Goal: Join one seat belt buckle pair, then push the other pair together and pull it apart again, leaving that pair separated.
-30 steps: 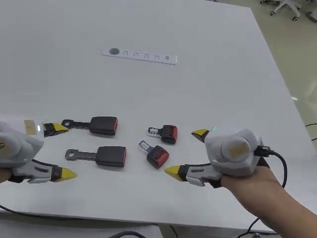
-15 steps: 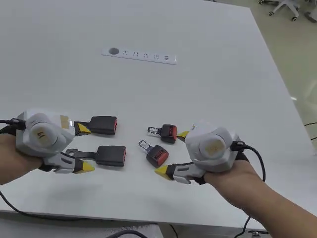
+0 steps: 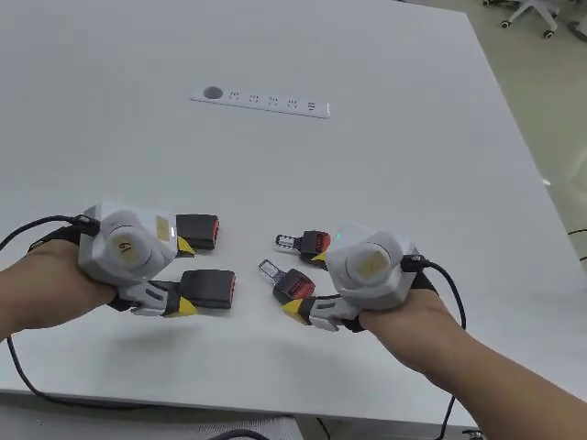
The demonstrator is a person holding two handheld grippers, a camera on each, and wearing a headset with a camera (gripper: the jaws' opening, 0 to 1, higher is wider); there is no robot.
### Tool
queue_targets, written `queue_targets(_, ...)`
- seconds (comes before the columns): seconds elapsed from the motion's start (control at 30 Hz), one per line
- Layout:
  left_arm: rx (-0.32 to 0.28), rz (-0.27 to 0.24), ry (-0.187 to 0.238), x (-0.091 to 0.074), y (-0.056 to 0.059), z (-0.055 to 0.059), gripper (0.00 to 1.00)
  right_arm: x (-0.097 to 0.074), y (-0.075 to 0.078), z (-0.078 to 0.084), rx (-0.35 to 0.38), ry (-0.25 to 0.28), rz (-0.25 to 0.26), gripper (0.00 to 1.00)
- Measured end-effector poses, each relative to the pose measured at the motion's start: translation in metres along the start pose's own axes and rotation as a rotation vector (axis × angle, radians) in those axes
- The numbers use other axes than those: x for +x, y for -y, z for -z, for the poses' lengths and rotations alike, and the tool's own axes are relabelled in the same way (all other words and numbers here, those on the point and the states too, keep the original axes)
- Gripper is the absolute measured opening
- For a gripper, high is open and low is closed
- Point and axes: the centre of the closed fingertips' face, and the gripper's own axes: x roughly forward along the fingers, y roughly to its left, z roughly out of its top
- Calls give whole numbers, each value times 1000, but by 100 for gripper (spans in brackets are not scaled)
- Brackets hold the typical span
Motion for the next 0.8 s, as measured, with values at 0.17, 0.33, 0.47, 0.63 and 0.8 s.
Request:
queue_targets(0.17, 6, 17, 1, 7, -6, 3, 46, 8, 2, 1, 19, -17, -22, 43)
queue_targets(0.33, 7, 32, -11, 11, -8, 5, 44, 21, 3, 4, 28, -36, -39, 42)
queue_targets(0.47, 32, 54, -35, 18, -5, 8, 42, 24, 0, 5, 15, -59, -57, 41)
queue_targets(0.63, 69, 80, -64, 26, -2, 15, 36, 35, 3, 12, 7, -80, -71, 39)
queue_targets(0.8, 62, 95, -63, 28, -2, 12, 35, 36, 4, 15, 15, -90, -80, 35)
